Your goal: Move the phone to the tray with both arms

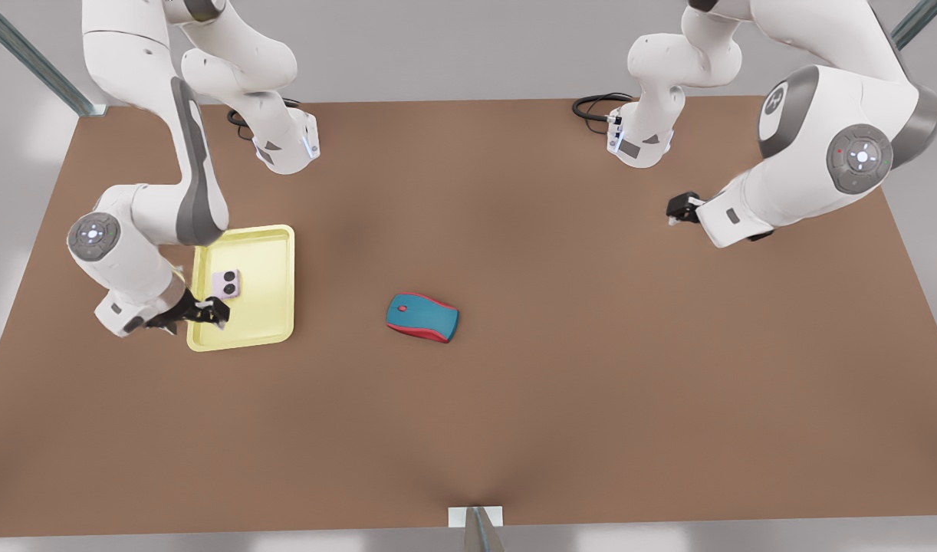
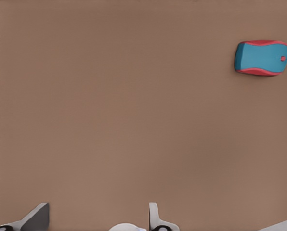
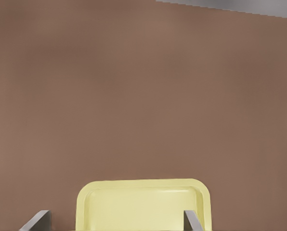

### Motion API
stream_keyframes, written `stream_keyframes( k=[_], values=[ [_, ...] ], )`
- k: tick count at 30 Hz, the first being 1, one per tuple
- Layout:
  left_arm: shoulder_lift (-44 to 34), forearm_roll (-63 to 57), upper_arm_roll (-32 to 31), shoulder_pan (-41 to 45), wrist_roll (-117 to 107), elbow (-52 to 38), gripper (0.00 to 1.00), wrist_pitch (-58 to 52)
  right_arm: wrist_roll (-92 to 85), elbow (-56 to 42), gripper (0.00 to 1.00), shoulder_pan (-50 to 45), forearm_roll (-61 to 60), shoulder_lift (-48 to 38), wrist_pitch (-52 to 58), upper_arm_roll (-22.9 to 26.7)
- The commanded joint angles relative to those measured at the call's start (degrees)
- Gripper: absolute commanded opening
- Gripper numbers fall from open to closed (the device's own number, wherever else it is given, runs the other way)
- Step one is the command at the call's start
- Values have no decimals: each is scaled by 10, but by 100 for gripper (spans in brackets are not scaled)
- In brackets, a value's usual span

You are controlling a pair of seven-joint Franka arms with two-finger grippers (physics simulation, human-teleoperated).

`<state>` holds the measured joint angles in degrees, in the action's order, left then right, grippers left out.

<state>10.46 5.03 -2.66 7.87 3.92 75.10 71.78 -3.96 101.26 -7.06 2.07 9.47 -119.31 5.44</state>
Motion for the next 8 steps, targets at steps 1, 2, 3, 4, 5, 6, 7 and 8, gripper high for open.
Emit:
stream_keyframes(
  k=[1,2,3,4,5,6,7,8],
  values=[
    [4,-34,26,-8,0,-2,100,55,-26,-145,100,1,-10,34,300,-5],
    [6,-63,27,-8,0,-2,100,56,-25,-174,100,1,-10,44,318,-6],
    [12,-64,28,-8,-1,-3,100,57,-25,-174,100,1,-10,45,319,-6],
    [-7,-65,31,-15,-1,20,100,86,-24,-174,100,1,-16,46,321,-7],
    [-18,-67,32,-20,-5,44,100,108,-15,-179,100,1,-21,45,358,-7],
    [-11,-67,32,-20,-23,44,100,105,12,-184,100,2,-21,44,388,-8],
    [-4,-67,32,-20,-28,42,100,100,12,-185,100,4,-21,45,387,-8],
    [-4,-67,32,-20,-28,42,100,100,12,-183,100,4,-21,44,392,-9]
  ],
)
